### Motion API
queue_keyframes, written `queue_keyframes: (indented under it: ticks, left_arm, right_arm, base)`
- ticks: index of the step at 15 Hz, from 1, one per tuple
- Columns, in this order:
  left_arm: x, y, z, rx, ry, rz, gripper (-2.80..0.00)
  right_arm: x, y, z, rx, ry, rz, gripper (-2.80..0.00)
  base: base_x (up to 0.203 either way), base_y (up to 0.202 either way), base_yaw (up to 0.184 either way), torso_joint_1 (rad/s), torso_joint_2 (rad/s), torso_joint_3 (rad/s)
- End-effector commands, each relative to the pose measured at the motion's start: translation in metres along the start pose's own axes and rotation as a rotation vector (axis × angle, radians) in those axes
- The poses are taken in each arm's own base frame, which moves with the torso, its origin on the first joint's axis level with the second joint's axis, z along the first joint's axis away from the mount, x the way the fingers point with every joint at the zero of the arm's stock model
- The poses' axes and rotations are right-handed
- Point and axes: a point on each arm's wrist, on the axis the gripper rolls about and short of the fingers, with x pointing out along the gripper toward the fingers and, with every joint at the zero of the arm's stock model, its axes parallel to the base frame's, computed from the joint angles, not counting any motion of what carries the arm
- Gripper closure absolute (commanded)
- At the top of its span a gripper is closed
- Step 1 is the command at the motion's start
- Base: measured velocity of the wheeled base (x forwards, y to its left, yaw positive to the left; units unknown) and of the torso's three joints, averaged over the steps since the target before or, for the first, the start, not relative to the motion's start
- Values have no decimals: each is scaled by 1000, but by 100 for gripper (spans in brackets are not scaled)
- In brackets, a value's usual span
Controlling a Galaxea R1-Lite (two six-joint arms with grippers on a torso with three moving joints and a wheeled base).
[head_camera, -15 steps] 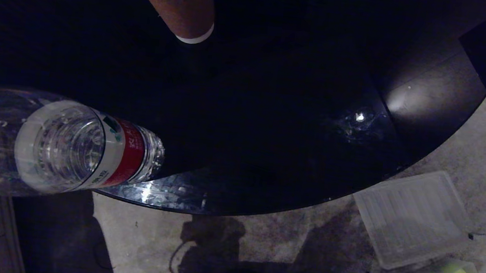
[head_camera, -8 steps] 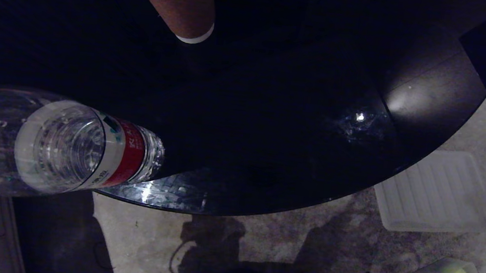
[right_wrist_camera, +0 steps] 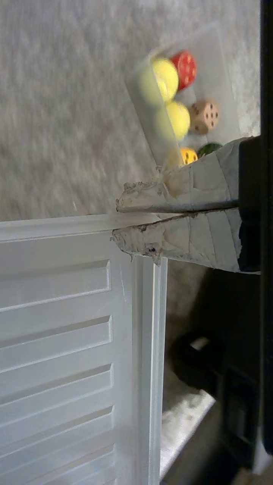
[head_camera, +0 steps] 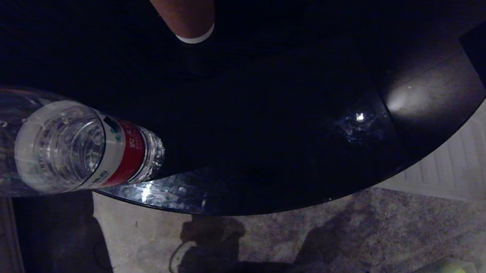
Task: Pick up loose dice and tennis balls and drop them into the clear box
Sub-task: Close the lid
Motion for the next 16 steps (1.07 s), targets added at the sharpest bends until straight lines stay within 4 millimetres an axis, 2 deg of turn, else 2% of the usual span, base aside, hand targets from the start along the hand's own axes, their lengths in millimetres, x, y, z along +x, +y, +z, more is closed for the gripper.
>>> queue_keyframes:
  ticks: [1, 4, 7, 11, 14, 16]
  left_arm:
    - [0, 0, 0, -2, -1, 1, 0]
    - [0, 0, 0, -2, -1, 0, 0]
    - [0, 0, 0, -2, -1, 1, 0]
    - [0, 0, 0, -2, -1, 1, 0]
    - [0, 0, 0, -2, -1, 1, 0]
    - [0, 0, 0, -2, -1, 1, 0]
  right_arm:
    - [-17, 22, -1, -62, -39, 8, 0]
    - [-18, 32, -11, -90, -14, 4, 0]
    - [-19, 47, -10, -139, -5, -111, 0]
    - [-24, 54, -26, -141, 18, -107, 0]
    - [-35, 64, -38, -163, 7, -108, 0]
    - [-49, 77, -49, -193, -19, -94, 0]
  base:
    - [0, 0, 0, 0, 0, 0]
    - [0, 0, 0, 0, 0, 0]
    - [0, 0, 0, 0, 0, 0]
    - [0, 0, 0, 0, 0, 0]
    - [0, 0, 0, 0, 0, 0]
    - [0, 0, 0, 0, 0, 0]
